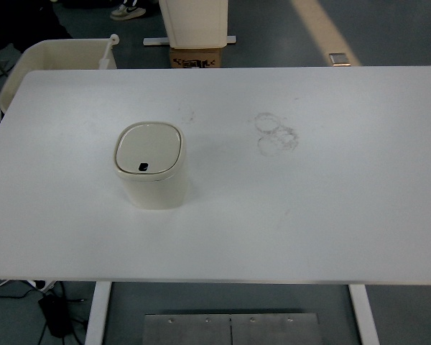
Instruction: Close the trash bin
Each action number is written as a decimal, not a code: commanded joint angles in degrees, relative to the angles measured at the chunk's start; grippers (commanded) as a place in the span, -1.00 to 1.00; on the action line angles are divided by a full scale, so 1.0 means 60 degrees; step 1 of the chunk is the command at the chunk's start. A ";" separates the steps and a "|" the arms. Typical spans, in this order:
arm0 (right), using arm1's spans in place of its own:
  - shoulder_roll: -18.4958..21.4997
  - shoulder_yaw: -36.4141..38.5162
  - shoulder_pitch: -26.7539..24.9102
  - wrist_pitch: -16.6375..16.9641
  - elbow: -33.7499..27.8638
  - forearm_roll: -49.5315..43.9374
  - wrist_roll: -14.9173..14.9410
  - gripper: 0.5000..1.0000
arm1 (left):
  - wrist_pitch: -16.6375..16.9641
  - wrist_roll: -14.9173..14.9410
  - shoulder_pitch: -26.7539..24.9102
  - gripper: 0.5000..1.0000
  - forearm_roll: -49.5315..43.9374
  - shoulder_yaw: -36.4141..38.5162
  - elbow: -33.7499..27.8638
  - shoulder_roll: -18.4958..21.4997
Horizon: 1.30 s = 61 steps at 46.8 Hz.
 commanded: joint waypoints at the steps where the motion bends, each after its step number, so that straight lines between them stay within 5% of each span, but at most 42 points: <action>1: -0.0001 -0.0001 0.0002 0.0002 -0.0001 0.0001 0.0001 0.97 | -0.0003 -0.0014 0.0884 1.00 0.0221 -0.1384 0.0675 0.0030; 20: -0.0001 -0.0001 0.0002 0.0002 -0.0001 0.0001 0.0001 0.97 | 0.0012 -0.1581 0.3859 1.00 0.0192 -0.5810 0.2756 0.0030; 37: -0.0001 -0.0001 0.0002 0.0002 -0.0001 0.0001 0.0002 0.97 | -0.0881 -0.1844 0.7154 1.00 0.0148 -0.9487 0.3592 0.0147; 44: -0.0001 -0.0001 -0.0013 0.0002 -0.0001 0.0001 0.0002 0.97 | -0.1541 -0.2591 0.8385 1.00 0.0163 -1.0118 0.3592 0.0264; 52: -0.0001 -0.0001 0.0002 0.0002 -0.0001 0.0001 0.0016 0.97 | -0.1614 -0.3280 0.9279 1.00 0.0133 -1.0162 0.3606 0.0367; 61: -0.0001 -0.0001 0.0001 0.0002 -0.0001 0.0001 0.0001 0.97 | -0.1819 -0.3427 1.0041 1.00 -0.0027 -1.0308 0.3606 0.0352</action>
